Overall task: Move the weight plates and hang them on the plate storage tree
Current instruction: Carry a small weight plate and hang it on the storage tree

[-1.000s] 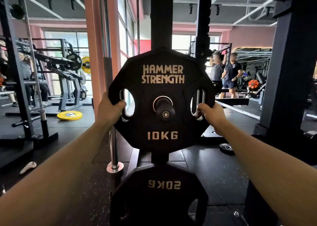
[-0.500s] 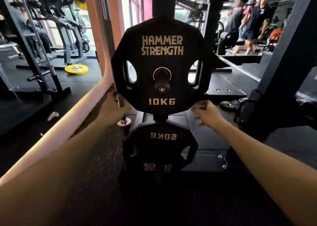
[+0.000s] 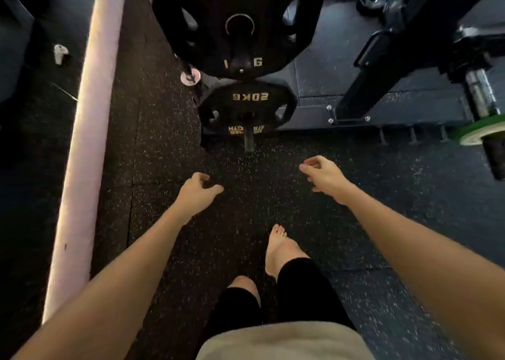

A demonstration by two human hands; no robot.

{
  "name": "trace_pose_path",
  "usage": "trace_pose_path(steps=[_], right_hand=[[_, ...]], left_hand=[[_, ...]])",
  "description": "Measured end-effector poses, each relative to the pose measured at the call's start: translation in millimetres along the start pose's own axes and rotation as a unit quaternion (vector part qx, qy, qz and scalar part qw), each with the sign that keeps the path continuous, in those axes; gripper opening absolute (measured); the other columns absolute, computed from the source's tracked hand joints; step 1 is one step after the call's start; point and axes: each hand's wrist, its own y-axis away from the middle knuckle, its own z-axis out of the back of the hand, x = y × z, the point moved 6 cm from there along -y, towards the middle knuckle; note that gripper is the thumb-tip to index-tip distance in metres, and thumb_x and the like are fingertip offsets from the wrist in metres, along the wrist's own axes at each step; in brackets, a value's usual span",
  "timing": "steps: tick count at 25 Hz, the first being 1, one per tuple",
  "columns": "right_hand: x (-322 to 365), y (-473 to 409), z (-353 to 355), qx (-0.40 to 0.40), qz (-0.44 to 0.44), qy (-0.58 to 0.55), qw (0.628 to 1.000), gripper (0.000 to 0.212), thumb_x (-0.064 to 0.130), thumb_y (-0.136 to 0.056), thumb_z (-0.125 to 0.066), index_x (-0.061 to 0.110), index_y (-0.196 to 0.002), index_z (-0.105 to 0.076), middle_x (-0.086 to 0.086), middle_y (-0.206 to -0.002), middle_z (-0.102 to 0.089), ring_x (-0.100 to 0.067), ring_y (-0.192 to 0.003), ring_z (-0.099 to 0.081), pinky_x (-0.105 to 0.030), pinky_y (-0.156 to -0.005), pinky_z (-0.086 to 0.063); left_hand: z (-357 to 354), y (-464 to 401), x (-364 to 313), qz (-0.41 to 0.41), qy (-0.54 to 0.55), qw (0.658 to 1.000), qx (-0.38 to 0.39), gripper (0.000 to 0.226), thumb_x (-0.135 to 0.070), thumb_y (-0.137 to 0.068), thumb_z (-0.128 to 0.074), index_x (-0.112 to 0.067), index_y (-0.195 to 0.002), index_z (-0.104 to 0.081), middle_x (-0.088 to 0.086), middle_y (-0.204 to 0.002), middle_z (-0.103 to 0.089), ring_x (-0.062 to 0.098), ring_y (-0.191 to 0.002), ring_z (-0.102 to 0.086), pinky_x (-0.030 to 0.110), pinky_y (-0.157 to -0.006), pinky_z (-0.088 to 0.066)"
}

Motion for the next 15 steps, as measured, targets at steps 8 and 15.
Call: trace_pose_path(steps=[8, 15], right_hand=[[-123.0, 117.0, -34.6, 0.085, -0.191, -0.032, 0.977, 0.014, 0.030, -0.096, -0.058, 0.017, -0.100, -0.063, -0.009, -0.100, -0.066, -0.018, -0.077, -0.059, -0.030, -0.061, -0.049], [-131.6, 128.8, -10.0, 0.049, -0.205, -0.031, 0.977, 0.018, 0.024, -0.098, -0.056, 0.010, -0.107, -0.063, -0.012, -0.100, -0.067, -0.023, -0.080, -0.061, -0.031, -0.062, -0.050]], left_hand=[[-47.6, 117.9, 105.0, 0.118, -0.076, 0.980, 0.140, 0.031, -0.037, -0.093, -0.062, -0.018, -0.116, -0.055, 0.005, -0.114, -0.062, 0.018, -0.088, -0.057, 0.030, -0.069, -0.047], [-16.4, 100.7, 104.2, 0.056, -0.154, 0.975, 0.153, 0.031, -0.029, -0.098, -0.055, -0.012, -0.124, -0.058, 0.007, -0.121, -0.062, 0.024, -0.108, -0.057, 0.033, -0.092, -0.046]])
